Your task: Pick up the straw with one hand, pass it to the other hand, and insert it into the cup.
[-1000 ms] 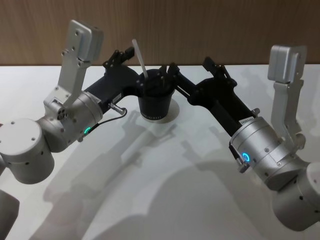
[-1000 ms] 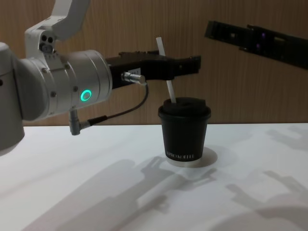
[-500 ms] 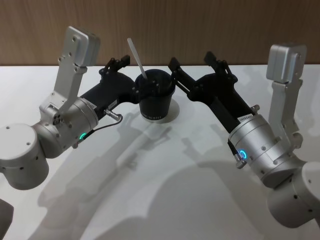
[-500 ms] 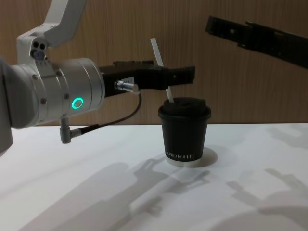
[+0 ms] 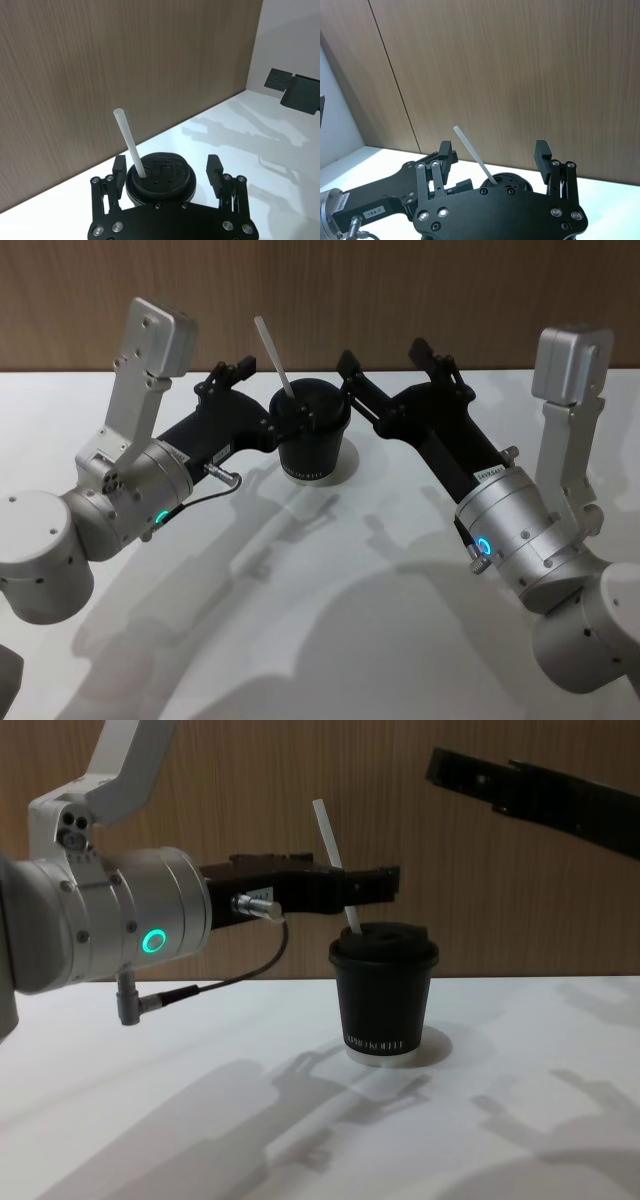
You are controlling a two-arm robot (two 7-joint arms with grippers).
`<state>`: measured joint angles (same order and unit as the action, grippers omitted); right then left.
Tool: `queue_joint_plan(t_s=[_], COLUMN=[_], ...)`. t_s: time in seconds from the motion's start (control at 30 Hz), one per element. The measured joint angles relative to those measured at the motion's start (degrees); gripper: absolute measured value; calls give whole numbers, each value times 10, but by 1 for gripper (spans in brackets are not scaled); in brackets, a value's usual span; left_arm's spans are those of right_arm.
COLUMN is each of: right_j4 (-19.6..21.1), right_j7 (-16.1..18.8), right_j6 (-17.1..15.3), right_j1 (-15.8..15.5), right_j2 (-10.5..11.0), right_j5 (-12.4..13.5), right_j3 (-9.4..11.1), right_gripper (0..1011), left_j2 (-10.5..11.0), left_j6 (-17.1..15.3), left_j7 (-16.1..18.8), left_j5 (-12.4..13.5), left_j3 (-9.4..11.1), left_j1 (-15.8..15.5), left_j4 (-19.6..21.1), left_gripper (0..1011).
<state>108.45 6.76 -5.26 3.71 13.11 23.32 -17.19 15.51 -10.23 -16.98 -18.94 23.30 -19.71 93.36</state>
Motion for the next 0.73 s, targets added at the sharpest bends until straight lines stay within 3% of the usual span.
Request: queue_joint_plan(t_s=[0.73], right_j4=[-2], right_j7=[1], right_j6=[4], right_j1=[1], right_j2=[-1], right_j5=[-3], right_j3=[0], right_gripper=[1001], left_j2=[1], left_j6=[-3], left_j7=[1], left_j5=[1], left_j3=[-1], left_j1=[2], left_j4=[2], left_gripper=[1002])
